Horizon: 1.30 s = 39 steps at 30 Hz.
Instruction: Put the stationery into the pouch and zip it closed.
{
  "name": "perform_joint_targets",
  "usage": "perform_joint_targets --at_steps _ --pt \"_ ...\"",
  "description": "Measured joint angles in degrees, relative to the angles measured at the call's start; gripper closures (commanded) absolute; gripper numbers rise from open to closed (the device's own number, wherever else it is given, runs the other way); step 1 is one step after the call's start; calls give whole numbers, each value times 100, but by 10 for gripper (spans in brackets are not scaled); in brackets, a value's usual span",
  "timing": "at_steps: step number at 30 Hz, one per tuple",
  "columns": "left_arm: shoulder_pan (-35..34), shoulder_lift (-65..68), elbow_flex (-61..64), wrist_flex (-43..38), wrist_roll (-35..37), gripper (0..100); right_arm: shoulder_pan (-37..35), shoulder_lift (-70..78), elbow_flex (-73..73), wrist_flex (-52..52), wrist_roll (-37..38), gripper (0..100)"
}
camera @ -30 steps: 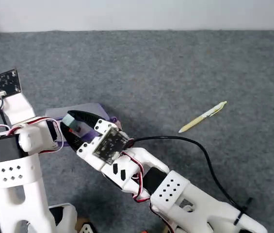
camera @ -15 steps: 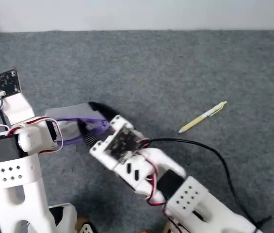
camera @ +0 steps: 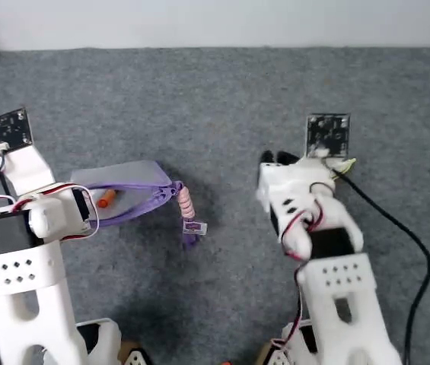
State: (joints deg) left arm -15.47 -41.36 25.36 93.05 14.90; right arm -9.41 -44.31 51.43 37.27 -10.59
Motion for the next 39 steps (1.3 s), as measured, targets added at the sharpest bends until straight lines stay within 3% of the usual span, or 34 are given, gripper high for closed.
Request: perform_joint_targets --at_steps 6,17,31,34,39 --pt "0 0 18 0 0 985 826 1697 -1160 246 -492 809" --pt "0 0 18 88 0 984 1407 5644 -5090 2426 -1495 807" --pt "0 0 18 158 0 984 1829 9169 -8949 3807 -1618 807" --pt "0 0 18 158 0 984 1820 9521 -9354 3851 -1618 817" --pt "0 0 18 158 0 984 1873 9873 -9653 3859 -1618 944"
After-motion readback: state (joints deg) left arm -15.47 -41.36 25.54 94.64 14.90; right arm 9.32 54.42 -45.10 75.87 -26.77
